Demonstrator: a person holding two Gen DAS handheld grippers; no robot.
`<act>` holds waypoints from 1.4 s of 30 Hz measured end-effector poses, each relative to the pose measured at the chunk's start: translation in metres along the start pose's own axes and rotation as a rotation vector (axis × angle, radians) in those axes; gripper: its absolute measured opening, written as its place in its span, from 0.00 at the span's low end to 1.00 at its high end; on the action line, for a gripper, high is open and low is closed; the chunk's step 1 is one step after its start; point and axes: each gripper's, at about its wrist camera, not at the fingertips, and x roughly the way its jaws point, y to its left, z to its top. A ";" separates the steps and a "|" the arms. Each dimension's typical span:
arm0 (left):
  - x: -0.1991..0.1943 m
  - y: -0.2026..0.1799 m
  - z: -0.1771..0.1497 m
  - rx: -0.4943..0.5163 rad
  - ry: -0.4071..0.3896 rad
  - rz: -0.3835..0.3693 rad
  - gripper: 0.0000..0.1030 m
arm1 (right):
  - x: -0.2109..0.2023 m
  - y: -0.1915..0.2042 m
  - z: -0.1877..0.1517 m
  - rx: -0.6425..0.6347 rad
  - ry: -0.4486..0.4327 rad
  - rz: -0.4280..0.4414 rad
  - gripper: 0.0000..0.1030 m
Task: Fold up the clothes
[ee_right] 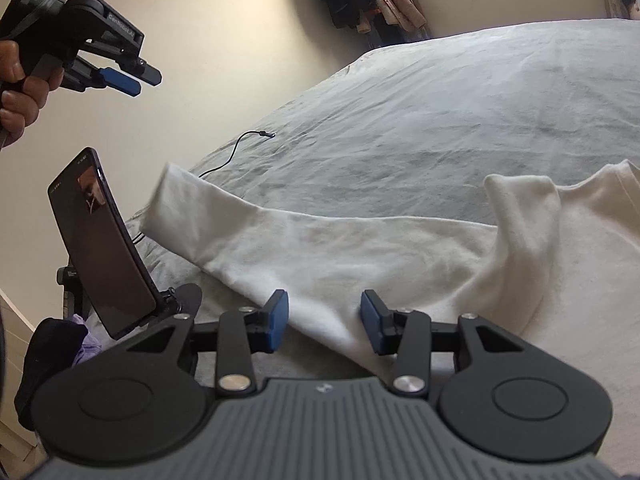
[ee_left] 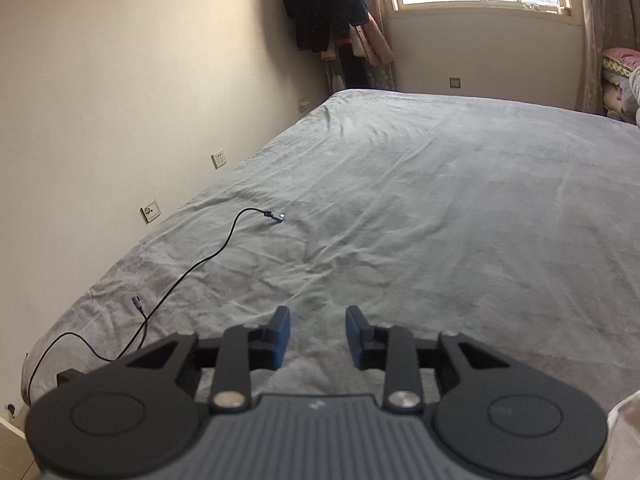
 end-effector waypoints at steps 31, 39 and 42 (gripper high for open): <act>0.059 -0.167 -0.126 0.427 0.097 -0.423 0.47 | -0.093 -0.115 0.024 0.284 -0.147 -0.445 0.50; 0.060 -0.156 -0.131 0.460 0.057 -0.580 0.64 | -0.091 -0.121 0.023 0.313 -0.144 -0.415 0.51; 0.052 -0.165 -0.142 0.478 0.042 -0.573 0.49 | -0.091 -0.123 0.023 0.314 -0.144 -0.414 0.51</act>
